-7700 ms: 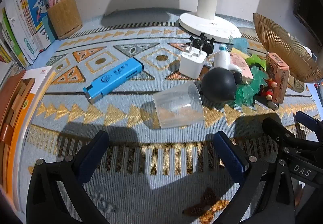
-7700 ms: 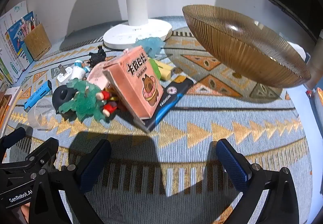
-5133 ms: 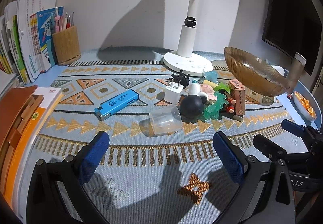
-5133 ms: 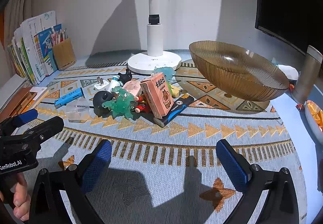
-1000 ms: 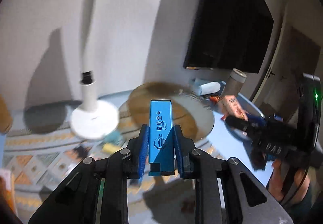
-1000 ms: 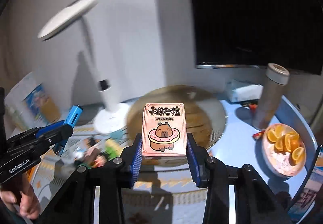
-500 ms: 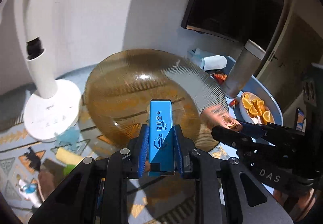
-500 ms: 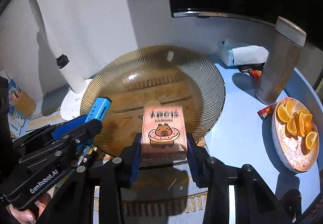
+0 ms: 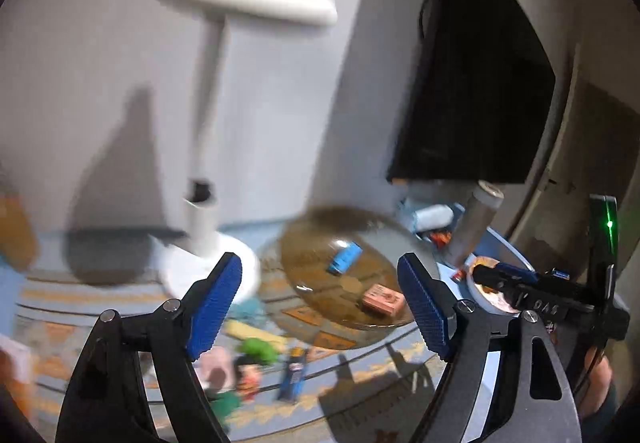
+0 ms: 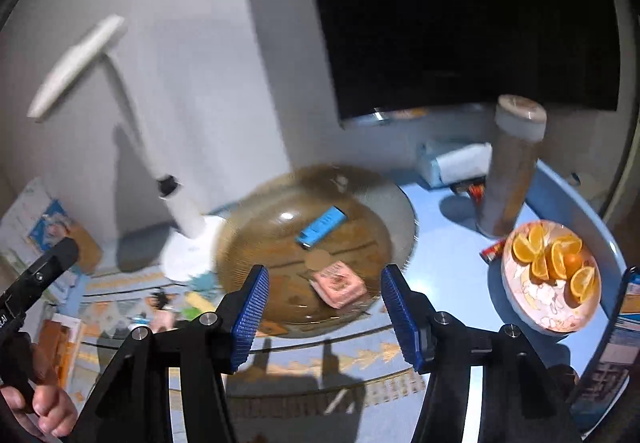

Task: Organize rigid objects
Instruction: 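Open both grippers to drop the boxes into the bowl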

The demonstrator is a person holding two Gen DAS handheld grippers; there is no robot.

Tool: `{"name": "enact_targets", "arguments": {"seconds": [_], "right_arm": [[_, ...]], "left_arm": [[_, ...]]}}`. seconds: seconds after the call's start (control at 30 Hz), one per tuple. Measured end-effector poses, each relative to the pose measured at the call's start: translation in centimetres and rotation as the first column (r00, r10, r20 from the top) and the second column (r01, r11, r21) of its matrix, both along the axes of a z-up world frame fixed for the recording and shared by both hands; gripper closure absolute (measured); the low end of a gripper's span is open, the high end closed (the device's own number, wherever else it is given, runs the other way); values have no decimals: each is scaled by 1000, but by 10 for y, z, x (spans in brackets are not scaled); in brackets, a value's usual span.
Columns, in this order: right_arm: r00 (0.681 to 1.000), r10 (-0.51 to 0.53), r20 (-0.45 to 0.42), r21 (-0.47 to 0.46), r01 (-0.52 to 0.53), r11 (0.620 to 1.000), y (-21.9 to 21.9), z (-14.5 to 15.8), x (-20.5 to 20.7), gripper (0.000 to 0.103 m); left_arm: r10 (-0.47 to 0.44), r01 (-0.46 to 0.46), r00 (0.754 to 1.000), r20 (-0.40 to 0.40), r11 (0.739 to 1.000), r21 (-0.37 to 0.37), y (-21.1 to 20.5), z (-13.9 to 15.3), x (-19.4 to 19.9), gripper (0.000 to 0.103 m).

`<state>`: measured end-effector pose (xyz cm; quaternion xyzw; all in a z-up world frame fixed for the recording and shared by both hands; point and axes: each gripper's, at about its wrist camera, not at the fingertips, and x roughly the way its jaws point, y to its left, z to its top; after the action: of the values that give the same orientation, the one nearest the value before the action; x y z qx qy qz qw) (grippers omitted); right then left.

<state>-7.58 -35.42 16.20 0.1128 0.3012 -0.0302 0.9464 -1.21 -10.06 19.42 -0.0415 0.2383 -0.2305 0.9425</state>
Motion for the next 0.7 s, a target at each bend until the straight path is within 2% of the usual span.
{"name": "enact_targets", "arguments": {"seconds": [0.17,0.2,0.3,0.4,0.43,0.53,0.63,0.7], "right_arm": [[993,94,76,16,-95,995,40,33,-27,45],[989,116,91,12,-118,993,50,37,-33,44],[977,179,118,-5,-180,984,83,37,-43,38],[970,225,90,-23,-223,974,112,11,-42,38],[971,229,69,-36,-227,973,123,-7,-38,38],[969,247,8,-57,-247,967,144,-62,-30,38],[965,257,-50,-61,-260,964,153,-106,-23,38],[963,261,-65,-57,-264,963,152,-125,-22,38]], "left_arm": [[108,-108,989,100,994,-7,59,37,-57,23],[133,-133,985,111,991,-5,70,41,-66,20],[215,-218,969,123,976,13,102,35,-88,19],[270,-274,960,70,961,42,125,7,-90,19],[300,-302,953,41,950,82,131,-7,-87,19],[350,-338,934,-64,929,152,148,-70,-69,19],[336,-308,921,-200,938,157,160,-127,-50,20],[319,-290,911,-261,946,142,167,-151,-43,20]]}}
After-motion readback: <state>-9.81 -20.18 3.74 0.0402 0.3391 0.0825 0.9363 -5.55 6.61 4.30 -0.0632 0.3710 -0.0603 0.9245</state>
